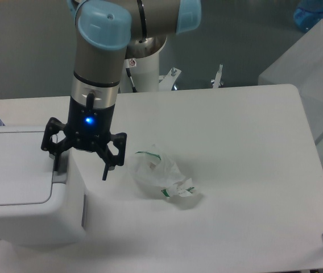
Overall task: Open the trash can
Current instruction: 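Press the gripper against the lid edge to flip the lid open, then raise the gripper up and away from the opened trash can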
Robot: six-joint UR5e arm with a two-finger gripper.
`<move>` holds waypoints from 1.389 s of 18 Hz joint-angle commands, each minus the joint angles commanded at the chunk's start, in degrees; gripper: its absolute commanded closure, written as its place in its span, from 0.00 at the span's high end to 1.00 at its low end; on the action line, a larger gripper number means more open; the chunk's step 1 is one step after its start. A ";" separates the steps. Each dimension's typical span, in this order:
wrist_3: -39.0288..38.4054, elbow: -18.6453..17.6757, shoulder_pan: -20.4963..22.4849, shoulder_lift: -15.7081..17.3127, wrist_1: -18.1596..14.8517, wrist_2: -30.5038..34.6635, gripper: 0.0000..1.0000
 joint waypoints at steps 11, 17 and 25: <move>0.00 -0.27 0.09 -0.09 0.00 0.00 1.00; 3.06 4.21 0.35 -0.44 0.97 0.00 1.00; 18.69 9.58 5.18 -0.26 -1.57 7.71 1.00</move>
